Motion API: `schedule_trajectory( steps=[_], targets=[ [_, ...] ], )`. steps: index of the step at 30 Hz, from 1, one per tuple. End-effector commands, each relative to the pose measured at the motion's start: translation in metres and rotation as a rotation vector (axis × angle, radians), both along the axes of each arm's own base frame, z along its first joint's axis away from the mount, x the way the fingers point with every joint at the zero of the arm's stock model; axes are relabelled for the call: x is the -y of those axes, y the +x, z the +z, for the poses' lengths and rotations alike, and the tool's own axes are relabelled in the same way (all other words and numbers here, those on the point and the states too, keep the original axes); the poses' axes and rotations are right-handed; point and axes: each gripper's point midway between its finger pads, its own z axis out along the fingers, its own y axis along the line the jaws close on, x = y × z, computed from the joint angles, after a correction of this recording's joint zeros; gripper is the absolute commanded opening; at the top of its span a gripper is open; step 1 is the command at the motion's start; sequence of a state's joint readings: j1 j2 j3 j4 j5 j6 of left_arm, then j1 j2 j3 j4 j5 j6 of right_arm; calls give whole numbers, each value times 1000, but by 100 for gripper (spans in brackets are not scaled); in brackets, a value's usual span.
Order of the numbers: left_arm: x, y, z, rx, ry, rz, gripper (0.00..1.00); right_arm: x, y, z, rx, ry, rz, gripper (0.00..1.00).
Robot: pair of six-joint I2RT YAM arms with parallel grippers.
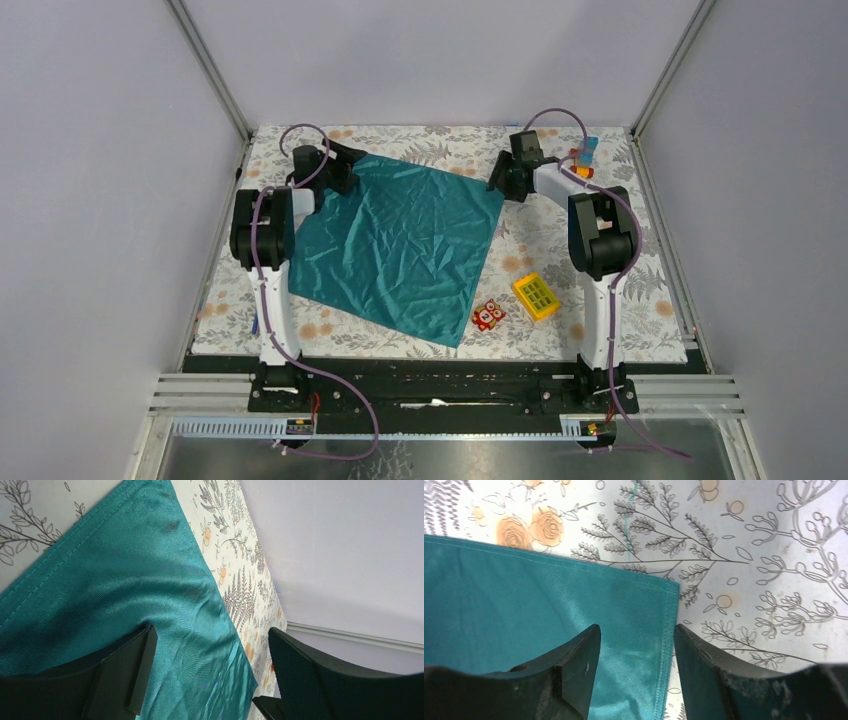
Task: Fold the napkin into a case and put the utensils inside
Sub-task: Flatten out the crumpled napkin at the center of the board.
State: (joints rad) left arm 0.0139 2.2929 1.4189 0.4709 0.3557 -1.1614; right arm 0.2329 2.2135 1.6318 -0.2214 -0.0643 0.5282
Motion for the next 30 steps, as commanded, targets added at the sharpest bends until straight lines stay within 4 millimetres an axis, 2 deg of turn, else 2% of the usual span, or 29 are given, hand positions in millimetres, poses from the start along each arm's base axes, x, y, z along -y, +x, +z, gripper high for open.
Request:
schedule_trajectory(
  steps=[1, 6, 8, 9, 11, 13, 16, 21, 22, 23, 27, 30],
  targets=[
    [-11, -5, -26, -50, 35, 4, 89, 10, -2, 2, 6, -155, -13, 62],
    [-3, -4, 12, 44, 67, -62, 91, 12, 5, 53, 85, -236, 60, 66],
    [-4, -4, 27, 66, 83, -69, 92, -2, 7, 70, 111, -196, 124, 67],
    [-4, -5, 34, 78, 87, -72, 93, -8, 6, 71, 109, -169, 145, 65],
    [-2, -6, 50, 106, 89, -86, 95, -24, 0, 63, 87, -97, 182, 62],
    [2, -8, 64, 121, 77, -112, 97, -38, -5, 50, 58, -27, 198, 54],
    [6, -15, 84, 122, 73, -144, 99, -44, -7, 34, 35, 7, 199, 41],
    [6, -40, 114, 99, 95, -169, 99, -34, 0, 14, 35, -54, 167, 35],
    [6, -49, 122, 87, 93, -169, 99, -31, 2, 10, 33, -69, 161, 35],
    [6, -58, 122, 58, 89, -171, 99, -28, 3, 6, 31, -87, 156, 34],
    [12, -98, 148, 88, 93, -213, 99, -16, 4, -12, 12, -157, 134, 34],
    [14, -129, 159, 99, 132, -247, 99, -7, 8, -20, 5, -201, 114, 35]
  ],
)
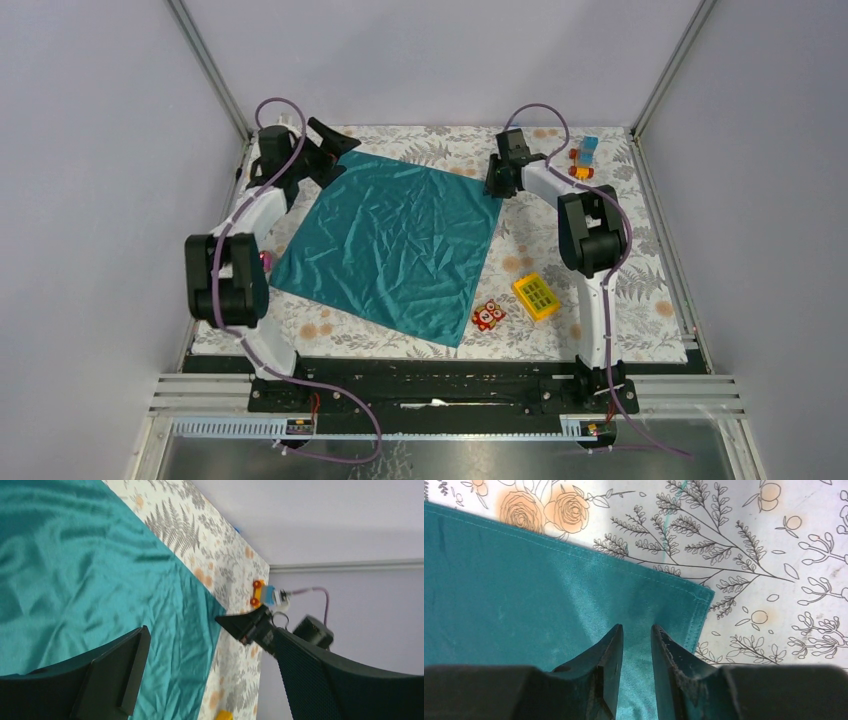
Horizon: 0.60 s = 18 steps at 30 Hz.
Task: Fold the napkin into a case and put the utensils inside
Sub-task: Flatten out the crumpled napkin at the center of the board.
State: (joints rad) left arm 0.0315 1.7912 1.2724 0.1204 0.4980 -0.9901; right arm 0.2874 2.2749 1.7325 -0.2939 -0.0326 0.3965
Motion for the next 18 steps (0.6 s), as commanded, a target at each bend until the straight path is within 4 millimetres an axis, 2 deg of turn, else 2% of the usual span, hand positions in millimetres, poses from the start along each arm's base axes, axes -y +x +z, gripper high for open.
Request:
schedule_trajectory(
  steps=[1, 8, 9, 10, 11, 14, 18],
  targets=[
    [4, -48, 23, 32, 66, -86, 99, 14, 11, -14, 13, -101, -28, 35],
    [-10, -121, 9, -61, 280, -144, 99, 14, 48, -17, 34, -153, -18, 37],
    [-13, -130, 8, -68, 301, -146, 99, 14, 51, -25, 25, -163, -12, 37],
    [-15, -138, 8, -77, 317, -149, 99, 12, 59, -18, 44, -165, -8, 37],
    [-16, -145, 7, -83, 329, -150, 99, 13, 64, -25, 40, -182, -5, 38],
    [-17, -163, 4, -95, 337, -150, 99, 14, 85, -17, 93, -213, 5, 39],
    [-23, -170, -13, -144, 350, -113, 99, 1, 113, 1, 216, -188, 59, 41]
  ],
)
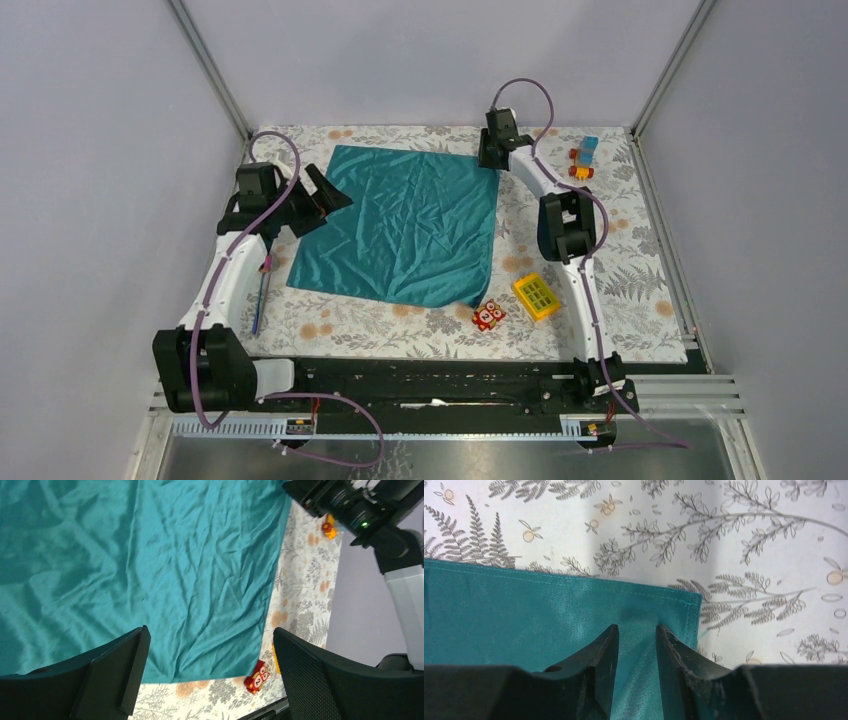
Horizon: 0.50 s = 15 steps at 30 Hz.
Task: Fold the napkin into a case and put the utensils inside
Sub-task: Flatten out the crumpled napkin at the center of the board.
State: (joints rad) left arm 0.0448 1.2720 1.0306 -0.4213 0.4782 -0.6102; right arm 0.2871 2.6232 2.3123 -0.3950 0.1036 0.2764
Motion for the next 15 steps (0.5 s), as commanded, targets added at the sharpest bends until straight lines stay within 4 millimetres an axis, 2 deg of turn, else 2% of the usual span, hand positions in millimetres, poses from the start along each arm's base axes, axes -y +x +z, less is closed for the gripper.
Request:
schedule_trajectory(
  steps=[1, 5, 9, 12, 15],
  targets=[
    [-12, -10, -25, -62, 53, 38, 99, -5, 18, 3, 69, -44, 77, 42],
    [-3, -5, -43, -109, -20, 18, 99, -24, 38, 30, 188, -55, 157, 47],
    [5, 11, -47, -89, -113, 36, 99, -48, 45, 81, 310, -87, 241, 53],
    [7, 41, -41, -34, -178, 71, 99, -58, 32, 121, 340, -50, 211, 56],
    [8, 74, -34, 4, -254, 108, 99, -59, 8, 138, 292, 36, 166, 63]
  ],
)
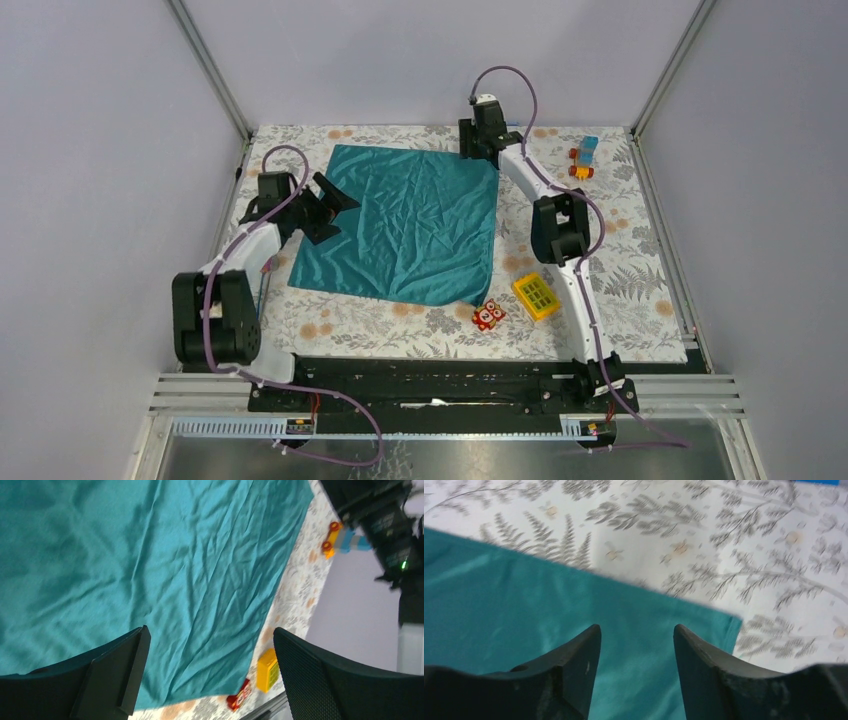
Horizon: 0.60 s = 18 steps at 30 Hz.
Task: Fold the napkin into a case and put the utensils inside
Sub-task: Flatten out the crumpled napkin at the center of the board.
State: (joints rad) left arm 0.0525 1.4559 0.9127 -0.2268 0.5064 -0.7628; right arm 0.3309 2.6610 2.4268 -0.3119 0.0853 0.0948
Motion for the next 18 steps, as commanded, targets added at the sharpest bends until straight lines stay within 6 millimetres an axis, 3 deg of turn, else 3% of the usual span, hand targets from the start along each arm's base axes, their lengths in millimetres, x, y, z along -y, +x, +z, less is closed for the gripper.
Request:
schedule_trajectory(
  steps=[1, 5, 9, 13, 18],
  targets=[
    [4, 69, 45, 214, -142, 76, 99, -22, -27, 102, 76, 138, -25, 65],
    [1, 108, 46, 289, -218, 146, 99, -22, -63, 87, -58, 193, -39, 75],
    [-3, 148, 45, 365, -282, 182, 99, -24, -81, 71, -112, 212, -13, 82],
    [0, 183, 39, 415, -305, 180, 99, -14, -82, 52, -144, 202, -43, 82],
    [4, 217, 10, 402, -239, 176, 99, -7, -75, 30, -166, 189, -53, 82]
  ],
)
